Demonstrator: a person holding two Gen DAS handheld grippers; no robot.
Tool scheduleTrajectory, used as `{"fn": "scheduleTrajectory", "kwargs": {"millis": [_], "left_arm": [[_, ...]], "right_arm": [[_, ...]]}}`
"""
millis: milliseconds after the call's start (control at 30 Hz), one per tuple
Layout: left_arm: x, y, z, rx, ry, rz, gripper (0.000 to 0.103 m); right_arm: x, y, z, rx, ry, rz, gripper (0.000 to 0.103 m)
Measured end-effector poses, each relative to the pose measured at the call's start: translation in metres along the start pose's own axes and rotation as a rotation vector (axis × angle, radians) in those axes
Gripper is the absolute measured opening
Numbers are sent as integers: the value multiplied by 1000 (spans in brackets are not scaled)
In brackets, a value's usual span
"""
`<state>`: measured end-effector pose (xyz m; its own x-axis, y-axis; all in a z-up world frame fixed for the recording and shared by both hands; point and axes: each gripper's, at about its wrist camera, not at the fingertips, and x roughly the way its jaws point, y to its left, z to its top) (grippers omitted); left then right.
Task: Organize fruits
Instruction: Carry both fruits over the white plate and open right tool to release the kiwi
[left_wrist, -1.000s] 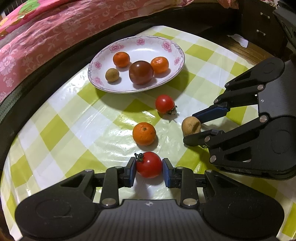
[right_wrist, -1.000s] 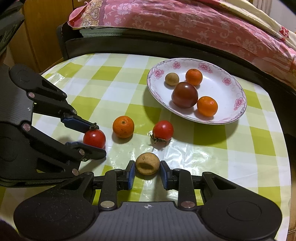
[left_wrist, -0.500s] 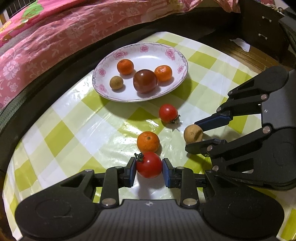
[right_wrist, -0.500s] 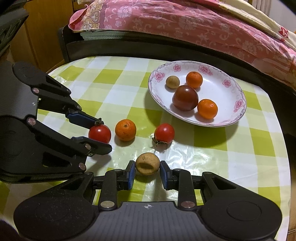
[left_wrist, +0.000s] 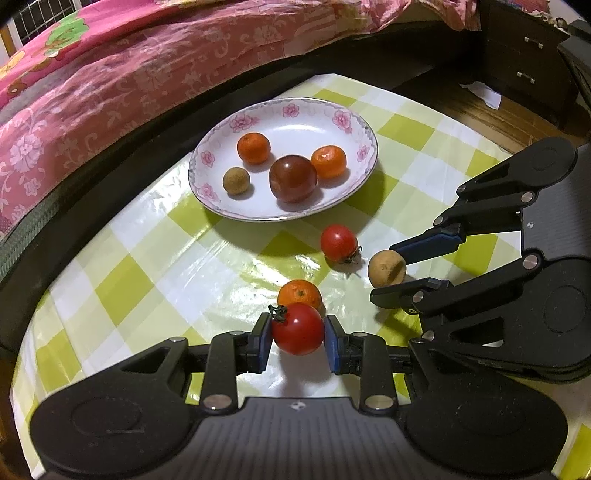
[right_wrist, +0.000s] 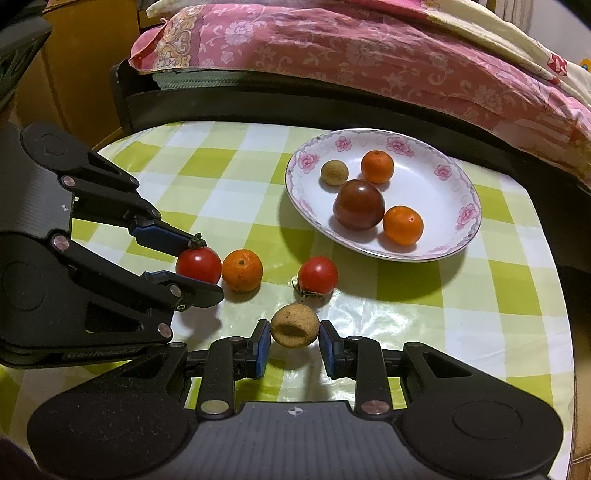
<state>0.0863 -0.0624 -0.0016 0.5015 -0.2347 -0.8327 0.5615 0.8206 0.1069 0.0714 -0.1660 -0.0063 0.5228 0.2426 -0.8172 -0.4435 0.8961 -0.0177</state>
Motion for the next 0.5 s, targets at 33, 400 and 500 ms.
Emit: {"fn": "scheduleTrajectory", "kwargs": {"millis": [33,400,500], "left_arm": [[0,0,1,0,-2,1,38],[-4,2,13,-3,-34,16,37],[-5,3,18,-8,-45,21,37]], "right_arm": [[0,0,0,1,-2,-2,24],[-4,-8,7,14,-32,-22,25],[-5,-11,10,19,-43,-31,25]]}}
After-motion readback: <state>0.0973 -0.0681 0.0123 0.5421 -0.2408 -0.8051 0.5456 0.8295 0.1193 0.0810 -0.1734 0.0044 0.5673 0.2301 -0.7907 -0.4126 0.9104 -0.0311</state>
